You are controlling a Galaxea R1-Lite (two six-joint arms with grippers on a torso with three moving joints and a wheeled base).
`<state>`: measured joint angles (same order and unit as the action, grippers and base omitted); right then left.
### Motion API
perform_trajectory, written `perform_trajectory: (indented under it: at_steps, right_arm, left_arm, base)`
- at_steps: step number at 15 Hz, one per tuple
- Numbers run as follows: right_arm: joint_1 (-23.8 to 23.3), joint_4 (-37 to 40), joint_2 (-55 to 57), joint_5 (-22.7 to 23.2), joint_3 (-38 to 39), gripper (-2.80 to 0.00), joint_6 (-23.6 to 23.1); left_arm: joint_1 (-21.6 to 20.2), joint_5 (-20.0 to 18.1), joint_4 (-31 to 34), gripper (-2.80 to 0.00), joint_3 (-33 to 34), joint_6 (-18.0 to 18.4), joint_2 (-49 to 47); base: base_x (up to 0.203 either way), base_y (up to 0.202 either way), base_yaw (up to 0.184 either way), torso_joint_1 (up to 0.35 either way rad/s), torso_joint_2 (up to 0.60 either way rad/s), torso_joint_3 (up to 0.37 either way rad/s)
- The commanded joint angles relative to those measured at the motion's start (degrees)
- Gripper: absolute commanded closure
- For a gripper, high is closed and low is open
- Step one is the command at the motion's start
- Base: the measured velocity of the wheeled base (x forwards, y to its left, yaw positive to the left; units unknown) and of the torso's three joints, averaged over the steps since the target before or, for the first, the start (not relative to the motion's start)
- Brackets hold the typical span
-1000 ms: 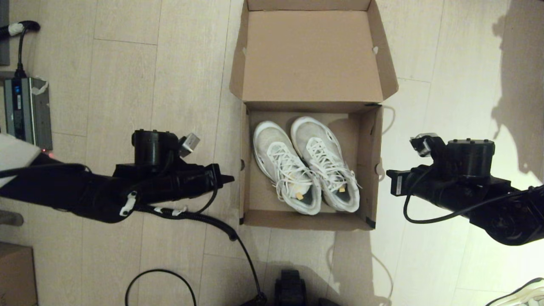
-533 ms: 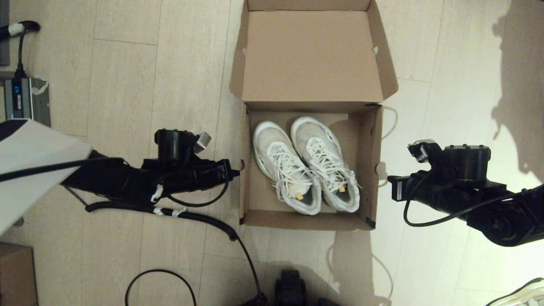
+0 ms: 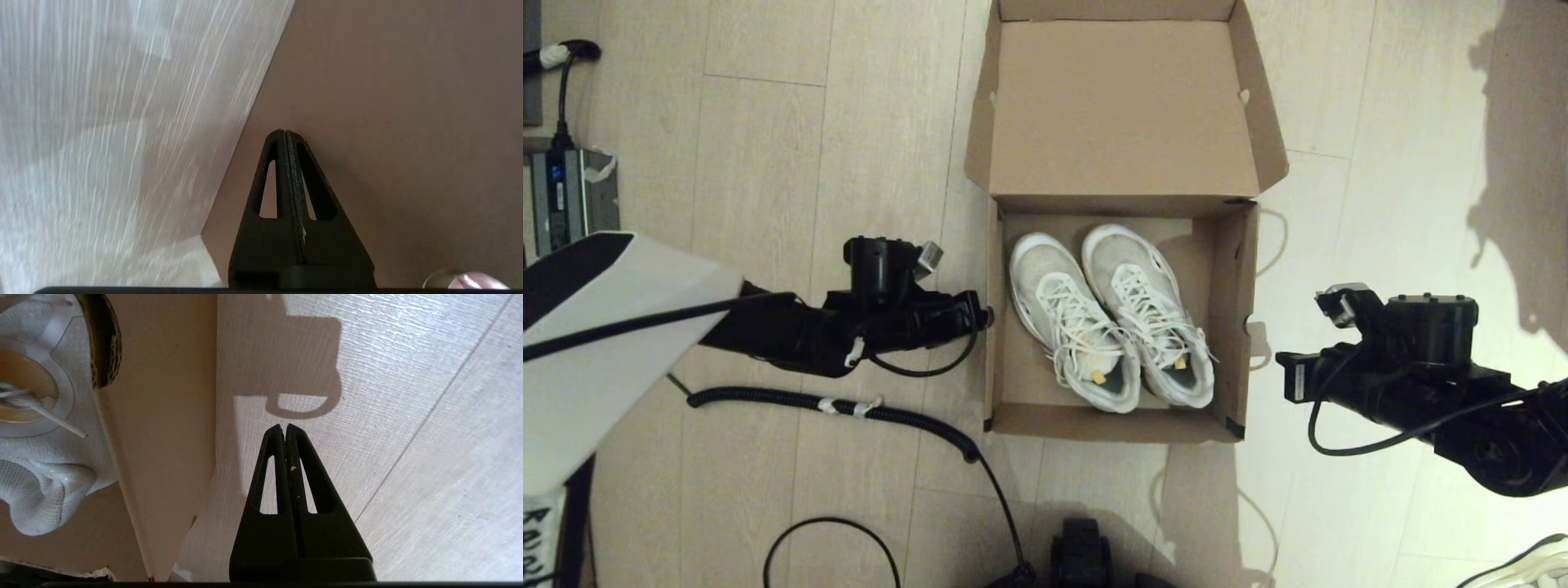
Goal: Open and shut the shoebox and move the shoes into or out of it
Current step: Open the shoe box, then put the shoes out of the shoe box
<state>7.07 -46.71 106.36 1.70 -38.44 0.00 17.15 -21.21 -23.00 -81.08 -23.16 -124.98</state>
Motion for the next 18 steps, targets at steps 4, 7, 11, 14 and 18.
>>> perform_trajectory:
  at_steps: [4, 7, 11, 14, 18]
  right_arm:
    - [-0.10, -0.37, -2.62, -3.14, 0.56, 0.00, 0.20]
    - [-0.83, -0.31, -4.92, -3.20, -0.32, 0.00, 0.42]
    - [-0.88, 0.27, -12.41, -2.42, 0.27, 0.00, -0.06]
    - [0.75, 1.85, -14.89, 5.08, 1.82, 0.00, 0.00]
    - [8.29, 4.59, -16.35, 5.58, 3.49, -2.80, -0.03]
  left_arm:
    - [2.34, -0.15, -0.20, 0.00, -2.40, -4.73, -0.77]
    - [4.90, 1.29, 1.36, 0.00, -4.66, -6.30, -1.33]
    - [6.86, 3.68, 3.07, 0.00, -7.46, -6.54, -2.90]
    - [4.34, 5.86, 3.06, 0.00, -4.81, -6.43, -1.92]
    - [0.85, 6.18, 2.79, 0.00, -1.30, -6.28, 0.95]
  base:
    - [0.000, 0.000, 0.000, 0.000, 0.00, 0.000]
    - [0.000, 0.000, 0.000, 0.000, 0.00, 0.000]
    - [0.000, 0.000, 0.000, 0.000, 0.00, 0.000]
    - [0.000, 0.000, 0.000, 0.000, 0.00, 0.000]
    - [0.000, 0.000, 0.000, 0.000, 0.00, 0.000]
